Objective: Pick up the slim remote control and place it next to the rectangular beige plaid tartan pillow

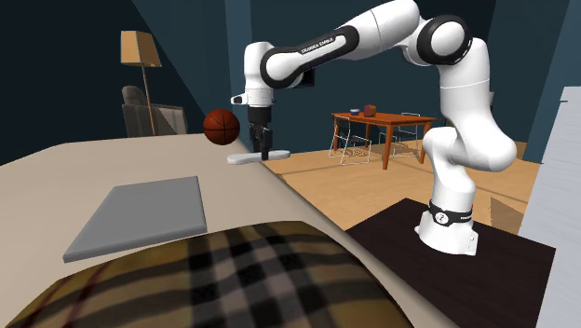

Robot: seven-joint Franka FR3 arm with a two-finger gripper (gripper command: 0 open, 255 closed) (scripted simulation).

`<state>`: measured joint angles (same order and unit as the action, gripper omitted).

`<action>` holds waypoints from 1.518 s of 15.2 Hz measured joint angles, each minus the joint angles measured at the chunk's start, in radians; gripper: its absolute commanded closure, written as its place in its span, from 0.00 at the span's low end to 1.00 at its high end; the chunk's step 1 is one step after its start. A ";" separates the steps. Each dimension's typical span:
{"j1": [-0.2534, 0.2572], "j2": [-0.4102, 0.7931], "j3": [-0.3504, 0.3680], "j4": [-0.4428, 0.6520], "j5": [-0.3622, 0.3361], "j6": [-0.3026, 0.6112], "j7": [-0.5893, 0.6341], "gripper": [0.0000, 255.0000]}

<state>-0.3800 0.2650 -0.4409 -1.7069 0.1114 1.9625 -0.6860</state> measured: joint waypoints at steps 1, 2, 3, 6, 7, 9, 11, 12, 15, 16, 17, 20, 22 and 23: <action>0.000 -0.003 -0.001 0.010 -0.002 -0.013 0.002 1.00; 0.001 -0.007 -0.001 0.020 -0.004 -0.026 0.003 1.00; 0.001 -0.007 -0.001 0.031 -0.004 -0.037 0.004 1.00; 0.001 -0.014 -0.002 0.063 -0.009 -0.075 0.008 1.00; 0.001 -0.016 -0.003 0.074 -0.010 -0.088 0.008 1.00; -0.002 -0.016 -0.004 0.101 -0.010 -0.115 0.007 1.00; -0.004 -0.013 -0.005 0.132 -0.009 -0.144 0.007 1.00; -0.003 -0.017 -0.005 0.144 -0.011 -0.158 0.009 1.00; -0.006 -0.016 -0.006 0.181 -0.011 -0.195 0.009 1.00; -0.007 -0.015 -0.007 0.197 -0.011 -0.210 0.009 1.00; -0.006 -0.018 -0.007 0.207 -0.013 -0.223 0.012 1.00; 0.017 -0.049 0.001 0.184 -0.028 -0.228 0.041 1.00; 0.046 -0.084 0.013 0.150 -0.045 -0.225 0.082 1.00; 0.062 -0.105 0.020 0.128 -0.055 -0.222 0.105 1.00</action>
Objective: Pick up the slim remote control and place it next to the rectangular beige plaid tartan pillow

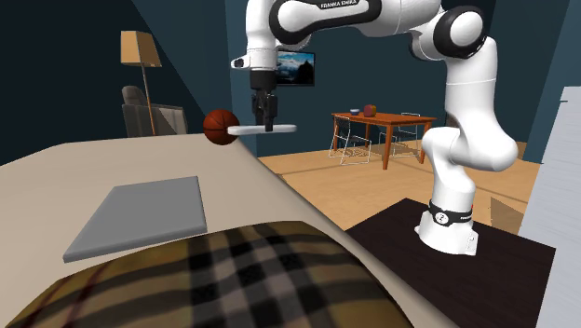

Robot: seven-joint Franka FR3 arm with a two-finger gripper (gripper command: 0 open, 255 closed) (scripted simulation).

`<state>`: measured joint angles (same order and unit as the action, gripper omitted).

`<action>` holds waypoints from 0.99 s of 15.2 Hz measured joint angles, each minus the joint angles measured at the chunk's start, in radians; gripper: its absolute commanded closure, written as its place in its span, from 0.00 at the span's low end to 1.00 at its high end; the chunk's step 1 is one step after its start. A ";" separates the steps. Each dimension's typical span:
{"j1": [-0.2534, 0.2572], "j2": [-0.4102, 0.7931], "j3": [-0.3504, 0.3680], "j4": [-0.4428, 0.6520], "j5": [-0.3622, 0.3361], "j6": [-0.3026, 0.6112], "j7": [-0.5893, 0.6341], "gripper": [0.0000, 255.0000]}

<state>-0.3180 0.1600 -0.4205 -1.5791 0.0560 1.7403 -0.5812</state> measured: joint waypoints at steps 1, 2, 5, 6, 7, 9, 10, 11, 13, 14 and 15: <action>0.018 -0.021 0.010 -0.027 -0.010 0.009 0.027 1.00; 0.036 -0.034 0.021 -0.043 -0.017 0.013 0.057 1.00; 0.081 -0.095 0.051 -0.110 -0.044 0.024 0.134 1.00; 0.093 -0.106 0.061 -0.121 -0.049 0.025 0.157 1.00; 0.106 -0.117 0.073 -0.136 -0.054 0.029 0.182 1.00; 0.134 -0.145 0.097 -0.168 -0.065 0.034 0.236 1.00; 0.147 -0.159 0.109 -0.187 -0.069 0.039 0.262 1.00; 0.155 -0.169 0.118 -0.198 -0.073 0.041 0.280 1.00; 0.180 -0.176 0.144 -0.202 -0.076 0.036 0.330 1.00; 0.192 -0.190 0.156 -0.227 -0.079 0.049 0.356 1.00; 0.204 -0.189 0.169 -0.225 -0.079 0.047 0.380 1.00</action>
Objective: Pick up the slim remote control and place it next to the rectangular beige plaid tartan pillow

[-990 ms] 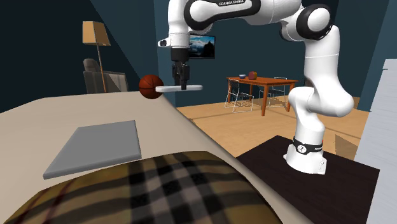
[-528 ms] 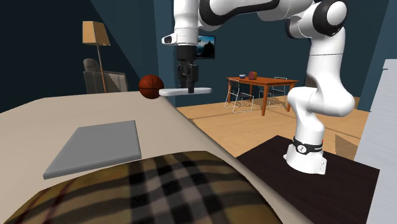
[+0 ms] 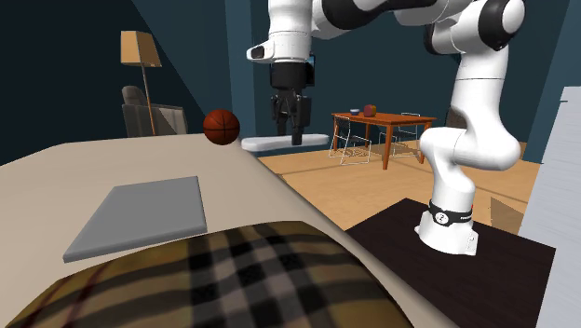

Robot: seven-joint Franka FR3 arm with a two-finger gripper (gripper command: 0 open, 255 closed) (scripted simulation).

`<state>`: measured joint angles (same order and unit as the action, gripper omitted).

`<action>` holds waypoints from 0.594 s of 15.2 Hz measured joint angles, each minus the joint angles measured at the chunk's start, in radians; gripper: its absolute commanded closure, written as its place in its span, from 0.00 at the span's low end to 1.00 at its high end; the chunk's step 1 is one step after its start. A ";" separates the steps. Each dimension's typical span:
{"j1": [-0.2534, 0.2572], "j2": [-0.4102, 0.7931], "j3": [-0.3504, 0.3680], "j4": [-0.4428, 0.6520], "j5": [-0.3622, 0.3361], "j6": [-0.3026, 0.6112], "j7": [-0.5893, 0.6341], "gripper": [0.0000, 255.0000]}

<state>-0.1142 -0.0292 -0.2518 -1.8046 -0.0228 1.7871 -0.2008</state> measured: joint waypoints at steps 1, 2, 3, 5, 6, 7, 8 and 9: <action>0.013 -0.005 0.014 -0.003 -0.001 -0.003 0.026 1.00; 0.025 -0.012 0.027 -0.007 -0.003 -0.006 0.053 1.00; 0.035 -0.009 0.037 -0.004 -0.002 -0.005 0.072 1.00; 0.059 -0.006 0.063 -0.012 -0.001 0.004 0.122 1.00; 0.070 -0.002 0.075 -0.001 0.000 -0.004 0.145 1.00; 0.080 -0.003 0.087 0.003 0.000 -0.009 0.167 1.00; 0.091 -0.008 0.099 -0.005 -0.001 -0.006 0.190 1.00; 0.102 -0.006 0.110 -0.001 0.000 -0.009 0.212 1.00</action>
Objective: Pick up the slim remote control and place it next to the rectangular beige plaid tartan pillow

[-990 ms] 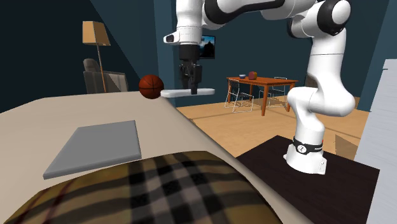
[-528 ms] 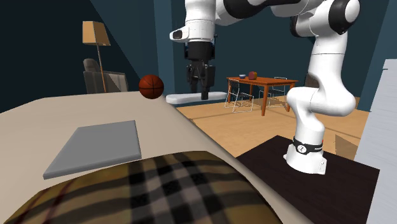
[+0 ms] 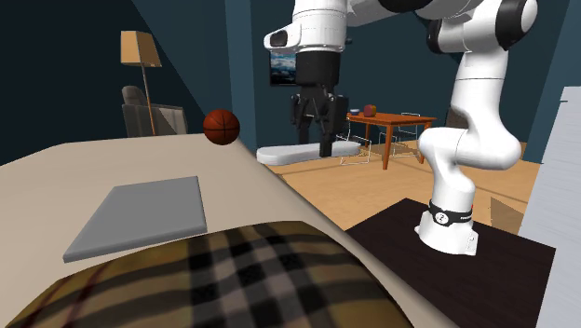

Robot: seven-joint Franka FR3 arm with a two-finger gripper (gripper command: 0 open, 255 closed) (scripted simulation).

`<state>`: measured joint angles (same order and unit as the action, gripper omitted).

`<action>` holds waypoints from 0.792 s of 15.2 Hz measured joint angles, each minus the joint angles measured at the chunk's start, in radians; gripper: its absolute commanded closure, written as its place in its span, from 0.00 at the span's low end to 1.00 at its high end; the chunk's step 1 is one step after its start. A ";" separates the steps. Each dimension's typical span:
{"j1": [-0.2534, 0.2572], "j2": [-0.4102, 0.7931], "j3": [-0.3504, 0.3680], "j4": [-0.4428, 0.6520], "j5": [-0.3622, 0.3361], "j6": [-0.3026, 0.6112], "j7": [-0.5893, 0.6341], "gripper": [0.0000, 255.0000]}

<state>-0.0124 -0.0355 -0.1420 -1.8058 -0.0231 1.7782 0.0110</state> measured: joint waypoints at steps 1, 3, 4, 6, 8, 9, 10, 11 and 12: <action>0.009 0.001 0.010 0.010 0.000 -0.010 0.019 1.00; 0.031 0.013 0.033 0.018 0.002 -0.006 0.063 1.00; 0.045 0.025 0.047 0.030 0.003 -0.006 0.091 1.00; 0.068 0.043 0.071 0.049 0.004 -0.009 0.138 1.00; 0.092 0.065 0.095 0.075 0.005 -0.014 0.186 1.00; 0.102 0.077 0.105 0.091 0.005 -0.018 0.205 1.00; 0.113 0.091 0.114 0.109 0.005 -0.023 0.225 1.00; 0.126 0.107 0.126 0.131 0.005 -0.029 0.250 1.00; 0.138 0.122 0.137 0.156 0.004 -0.040 0.273 1.00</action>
<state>0.1259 0.0867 -0.0054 -1.6495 -0.0192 1.7386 0.2841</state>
